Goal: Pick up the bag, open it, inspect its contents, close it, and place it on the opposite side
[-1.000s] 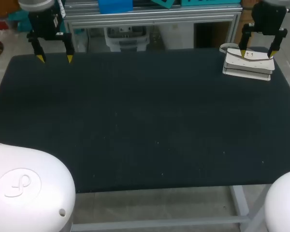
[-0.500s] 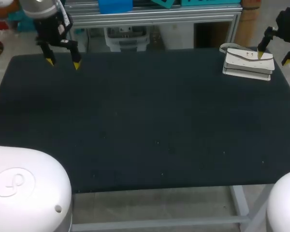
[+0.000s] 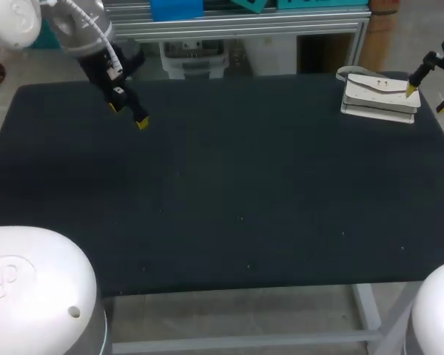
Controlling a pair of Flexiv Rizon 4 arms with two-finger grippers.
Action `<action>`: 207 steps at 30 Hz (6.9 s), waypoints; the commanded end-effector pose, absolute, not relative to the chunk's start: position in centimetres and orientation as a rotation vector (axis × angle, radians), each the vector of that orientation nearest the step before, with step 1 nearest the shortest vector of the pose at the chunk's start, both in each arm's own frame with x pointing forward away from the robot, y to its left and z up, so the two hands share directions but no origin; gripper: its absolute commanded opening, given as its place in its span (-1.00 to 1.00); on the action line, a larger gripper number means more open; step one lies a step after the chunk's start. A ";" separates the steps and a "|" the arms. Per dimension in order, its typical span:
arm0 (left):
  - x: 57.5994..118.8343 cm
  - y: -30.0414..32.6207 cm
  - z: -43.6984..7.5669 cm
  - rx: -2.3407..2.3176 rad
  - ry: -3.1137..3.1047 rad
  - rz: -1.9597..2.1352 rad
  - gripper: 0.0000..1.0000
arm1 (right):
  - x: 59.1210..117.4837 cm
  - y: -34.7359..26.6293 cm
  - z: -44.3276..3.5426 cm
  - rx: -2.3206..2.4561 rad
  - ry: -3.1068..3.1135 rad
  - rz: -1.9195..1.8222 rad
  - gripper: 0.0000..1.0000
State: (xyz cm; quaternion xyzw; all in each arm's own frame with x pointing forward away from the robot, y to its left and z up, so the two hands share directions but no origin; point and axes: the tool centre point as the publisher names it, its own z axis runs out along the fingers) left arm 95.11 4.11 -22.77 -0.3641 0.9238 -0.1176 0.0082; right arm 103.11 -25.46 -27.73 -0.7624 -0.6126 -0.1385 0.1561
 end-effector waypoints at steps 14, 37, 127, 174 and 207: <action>96.1 3.6 -24.1 -0.499 3.007 -0.746 1.00 | 105.0 -28.2 -30.8 -2.151 -1.682 -0.522 1.00; 98.7 -0.4 -25.7 -0.066 2.903 -0.928 1.00 | 109.0 -30.3 -34.1 -2.223 -1.541 -0.650 1.00; 97.8 0.4 -26.8 0.038 2.919 -0.892 1.00 | 113.9 -22.6 -37.2 -1.878 -1.502 -0.924 -0.50; 96.9 4.2 -28.4 0.006 2.970 -0.855 1.00 | 111.5 -17.8 -37.3 -2.310 -1.297 -0.992 -0.40; 96.2 3.4 -27.4 0.024 2.953 -0.871 1.00 | 107.7 -12.6 -36.6 -1.489 -1.538 -0.872 -1.00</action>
